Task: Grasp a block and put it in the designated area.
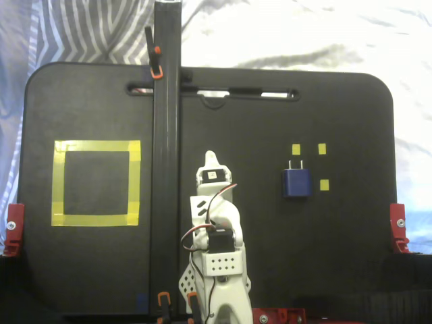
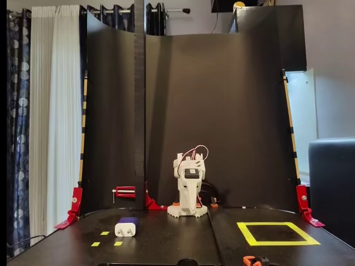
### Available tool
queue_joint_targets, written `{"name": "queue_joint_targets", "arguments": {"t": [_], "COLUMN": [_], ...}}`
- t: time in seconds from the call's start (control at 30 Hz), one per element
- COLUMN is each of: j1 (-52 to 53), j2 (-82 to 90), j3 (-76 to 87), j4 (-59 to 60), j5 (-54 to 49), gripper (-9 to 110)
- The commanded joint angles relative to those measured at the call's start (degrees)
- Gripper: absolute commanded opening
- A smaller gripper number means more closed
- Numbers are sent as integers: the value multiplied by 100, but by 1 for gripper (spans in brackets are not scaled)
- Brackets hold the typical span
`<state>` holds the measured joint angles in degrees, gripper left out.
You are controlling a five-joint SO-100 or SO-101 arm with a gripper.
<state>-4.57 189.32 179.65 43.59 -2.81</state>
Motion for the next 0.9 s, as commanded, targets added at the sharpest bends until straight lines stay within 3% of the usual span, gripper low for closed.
{"name": "queue_joint_targets", "arguments": {"t": [0.0,0.47,0.67,0.87], "j1": [26,70,439,703], "j2": [35,-290,-1705,-3050], "j3": [35,-97,-1556,-2988], "j4": [0,-149,-141,70], "j5": [-26,-53,-325,-1301], "gripper": [0,0,0,0]}}
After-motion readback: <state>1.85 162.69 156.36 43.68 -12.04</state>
